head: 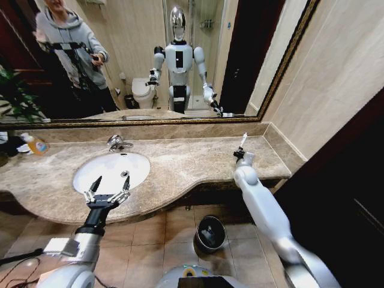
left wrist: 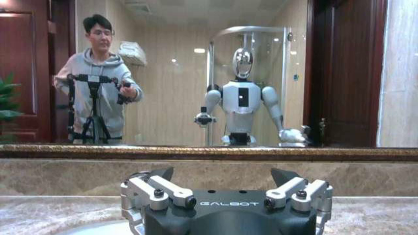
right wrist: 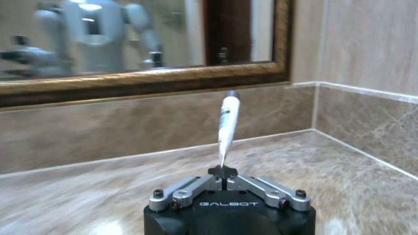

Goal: Pick up the trash from the sink and place it in the trash bin.

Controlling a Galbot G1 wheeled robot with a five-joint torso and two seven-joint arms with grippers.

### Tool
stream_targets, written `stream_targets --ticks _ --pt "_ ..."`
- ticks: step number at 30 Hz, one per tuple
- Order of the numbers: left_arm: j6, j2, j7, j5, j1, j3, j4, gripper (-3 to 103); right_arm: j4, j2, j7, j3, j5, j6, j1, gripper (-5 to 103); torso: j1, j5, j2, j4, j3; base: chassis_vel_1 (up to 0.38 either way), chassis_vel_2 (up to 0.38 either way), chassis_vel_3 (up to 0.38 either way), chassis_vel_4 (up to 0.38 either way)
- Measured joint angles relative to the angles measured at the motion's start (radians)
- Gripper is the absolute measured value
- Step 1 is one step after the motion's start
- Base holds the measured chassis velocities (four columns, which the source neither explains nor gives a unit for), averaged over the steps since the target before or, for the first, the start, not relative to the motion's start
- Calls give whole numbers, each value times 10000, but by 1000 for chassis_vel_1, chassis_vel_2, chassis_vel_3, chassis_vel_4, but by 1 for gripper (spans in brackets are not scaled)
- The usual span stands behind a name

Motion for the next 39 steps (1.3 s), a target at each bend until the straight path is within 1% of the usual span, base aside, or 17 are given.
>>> stream_targets --ticks 1,3,4,6,7,9,11,17,20,21,23,26,27,29,31,36,39 --pt "0 0 0 0 0 0 0 100 0 0 0 0 0 0 0 0 0 0 0 0 0 0 0 0 0" --pt "0 1 1 0 0 1 1 100 1324 -304 -64 -15 102 17 -948 0 -1 0 0 2 0 0 0 0 0" --pt "0 1 1 0 0 1 1 100 1324 -304 -64 -15 102 17 -948 0 -1 0 0 2 0 0 0 0 0" --pt "0 1 0 0 0 1 0 100 2346 -563 -156 132 165 132 -1841 0 0 -2 0 3 0 0 0 0 0" --pt "0 2 1 0 0 1 1 100 3085 -755 -263 334 132 241 -2762 0 0 -1 0 2 0 0 0 0 0" --pt "0 1 1 0 0 1 0 100 3288 -794 -296 388 95 285 -3067 0 0 -2 0 2 0 0 0 0 0" --pt "0 1 2 0 0 0 0 100 4214 -851 -457 590 -281 513 -4527 0 -1 -1 0 -3 0 0 0 0 0" --pt "0 1 1 0 0 1 1 100 4894 -889 -804 230 -1087 915 -5766 0 0 -2 0 5 0 0 0 0 0" --pt "0 1 2 0 0 1 1 100 5202 -770 -1152 163 -2180 1512 -7273 0 2 -2 0 2 1 0 0 0 0" --pt "0 1 2 0 0 1 1 100 5202 -770 -1152 163 -2180 1512 -7273 0 2 -2 0 2 1 0 0 0 0" --pt "0 1 1 0 0 0 0 100 5174 -587 -1322 145 -2918 2044 -8326 0 0 -4 1 -1 0 0 0 0 0" --pt "0 1 1 0 0 0 0 100 5025 -484 -1395 116 -3351 2364 -8752 0 -1 -3 0 1 0 0 0 0 0" --pt "0 1 1 0 0 0 1 100 4681 -301 -1516 64 -4084 2832 -9230 0 0 -4 0 1 1 0 0 0 0" --pt "0 1 1 0 0 1 0 100 4562 -244 -1555 35 -4285 2946 -9356 0 0 -4 0 1 1 0 0 0 0" --pt "0 1 1 0 0 1 0 100 3850 14 -1864 -108 -5102 3489 -9747 0 0 -4 -1 1 1 0 0 0 0" --pt "0 1 1 0 0 1 0 100 2578 274 -2380 -408 -5912 3898 -9753 0 0 -3 -1 1 1 0 0 0 0" --pt "0 1 1 0 0 1 0 100 1707 349 -2663 -655 -6087 3952 -9492 0 0 -3 -1 1 1 0 0 0 0"
